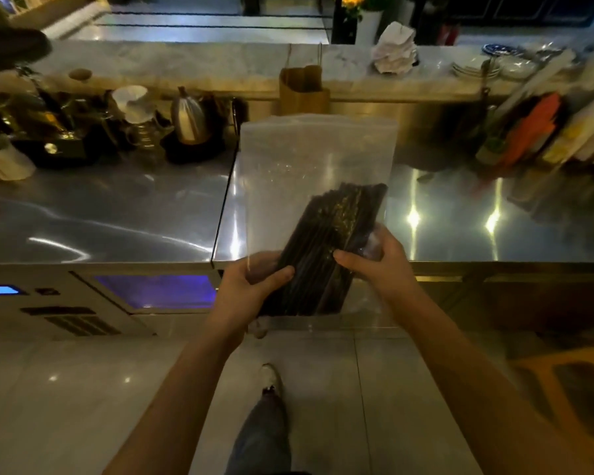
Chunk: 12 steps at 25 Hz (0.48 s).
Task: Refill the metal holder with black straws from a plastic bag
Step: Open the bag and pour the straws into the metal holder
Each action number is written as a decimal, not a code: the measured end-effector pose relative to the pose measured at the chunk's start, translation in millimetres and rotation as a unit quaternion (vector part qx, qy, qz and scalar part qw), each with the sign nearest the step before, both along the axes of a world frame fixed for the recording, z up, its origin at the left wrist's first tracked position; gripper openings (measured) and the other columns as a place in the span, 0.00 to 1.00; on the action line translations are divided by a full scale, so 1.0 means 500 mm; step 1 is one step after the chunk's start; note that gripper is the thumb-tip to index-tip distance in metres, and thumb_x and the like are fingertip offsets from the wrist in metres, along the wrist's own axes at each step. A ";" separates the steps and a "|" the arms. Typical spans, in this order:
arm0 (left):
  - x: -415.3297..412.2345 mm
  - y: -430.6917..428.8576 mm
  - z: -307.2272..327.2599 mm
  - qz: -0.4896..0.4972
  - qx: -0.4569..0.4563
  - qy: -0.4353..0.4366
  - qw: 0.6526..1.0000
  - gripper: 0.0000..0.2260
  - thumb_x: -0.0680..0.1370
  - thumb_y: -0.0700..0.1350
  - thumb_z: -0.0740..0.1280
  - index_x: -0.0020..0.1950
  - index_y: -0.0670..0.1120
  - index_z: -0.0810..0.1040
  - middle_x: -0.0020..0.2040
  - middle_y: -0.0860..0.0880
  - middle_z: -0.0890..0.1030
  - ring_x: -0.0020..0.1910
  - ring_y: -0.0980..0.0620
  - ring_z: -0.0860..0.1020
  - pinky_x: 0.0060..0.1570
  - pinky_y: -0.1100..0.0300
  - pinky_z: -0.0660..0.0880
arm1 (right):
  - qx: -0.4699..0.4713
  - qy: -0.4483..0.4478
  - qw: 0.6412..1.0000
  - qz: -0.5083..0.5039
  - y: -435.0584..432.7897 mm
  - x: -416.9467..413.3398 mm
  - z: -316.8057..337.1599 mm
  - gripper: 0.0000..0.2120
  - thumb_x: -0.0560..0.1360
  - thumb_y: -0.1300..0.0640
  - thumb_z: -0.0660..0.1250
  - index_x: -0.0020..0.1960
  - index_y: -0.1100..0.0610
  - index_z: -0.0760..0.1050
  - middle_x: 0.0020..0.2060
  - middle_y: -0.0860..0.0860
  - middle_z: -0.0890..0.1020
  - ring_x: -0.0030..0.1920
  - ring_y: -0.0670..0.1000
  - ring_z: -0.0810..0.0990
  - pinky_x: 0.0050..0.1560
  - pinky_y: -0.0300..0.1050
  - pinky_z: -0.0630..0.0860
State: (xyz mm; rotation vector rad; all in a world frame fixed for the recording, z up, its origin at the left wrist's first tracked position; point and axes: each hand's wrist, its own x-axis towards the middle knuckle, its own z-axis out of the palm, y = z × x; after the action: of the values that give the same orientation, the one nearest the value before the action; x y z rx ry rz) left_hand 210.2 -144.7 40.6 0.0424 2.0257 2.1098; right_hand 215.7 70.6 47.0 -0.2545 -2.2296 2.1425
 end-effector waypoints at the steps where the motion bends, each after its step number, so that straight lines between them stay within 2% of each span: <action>1: -0.035 0.007 -0.001 -0.004 -0.002 0.006 1.000 0.11 0.74 0.36 0.70 0.57 0.39 0.81 0.49 0.45 0.86 0.51 0.49 0.84 0.51 0.55 0.81 | 0.023 0.002 1.000 -0.008 0.006 -0.029 0.004 0.24 0.70 0.61 0.76 0.59 0.44 0.71 0.58 0.47 0.80 0.59 0.50 0.79 0.58 0.52 0.79; 3: -0.122 0.023 -0.003 -0.014 -0.022 0.031 0.999 0.11 0.74 0.38 0.71 0.56 0.42 0.82 0.49 0.48 0.86 0.51 0.52 0.84 0.51 0.56 0.82 | 0.054 0.004 0.998 -0.037 0.018 -0.101 0.016 0.25 0.70 0.59 0.76 0.62 0.46 0.69 0.56 0.44 0.78 0.55 0.44 0.79 0.54 0.42 0.80; 5: -0.204 0.047 0.000 -0.020 -0.040 0.068 0.997 0.09 0.75 0.38 0.71 0.54 0.45 0.83 0.47 0.53 0.86 0.49 0.57 0.84 0.49 0.60 0.81 | 0.092 0.008 0.992 -0.088 0.034 -0.168 0.027 0.27 0.71 0.57 0.75 0.66 0.49 0.67 0.57 0.47 0.78 0.54 0.44 0.79 0.48 0.35 0.78; 8: -0.315 0.092 0.007 -0.030 -0.060 0.137 0.988 0.10 0.76 0.39 0.71 0.53 0.51 0.82 0.48 0.55 0.86 0.50 0.58 0.83 0.50 0.64 0.79 | 0.150 0.040 0.970 -0.186 0.059 -0.254 0.050 0.24 0.74 0.55 0.72 0.67 0.52 0.67 0.59 0.47 0.76 0.56 0.43 0.78 0.50 0.31 0.74; 10: -0.365 0.129 0.011 -0.042 -0.086 0.178 0.979 0.09 0.76 0.40 0.71 0.55 0.50 0.82 0.50 0.54 0.85 0.51 0.59 0.83 0.52 0.63 0.79 | 0.176 0.042 0.965 -0.192 0.070 -0.293 0.067 0.18 0.76 0.53 0.69 0.64 0.52 0.70 0.59 0.45 0.76 0.55 0.39 0.76 0.49 0.27 0.72; 12: -0.397 0.166 0.017 -0.039 -0.092 0.192 0.976 0.10 0.77 0.40 0.70 0.57 0.48 0.82 0.52 0.53 0.85 0.52 0.58 0.82 0.52 0.62 0.80 | 0.222 0.042 0.956 -0.185 0.076 -0.325 0.080 0.18 0.76 0.49 0.68 0.64 0.51 0.71 0.63 0.46 0.75 0.59 0.38 0.74 0.55 0.29 0.70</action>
State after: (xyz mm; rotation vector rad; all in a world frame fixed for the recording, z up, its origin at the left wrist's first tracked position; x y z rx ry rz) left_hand 11.7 -61.6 49.1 0.5295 2.3792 1.9755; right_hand 53.3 108.5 87.1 -0.4986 -2.3116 1.4033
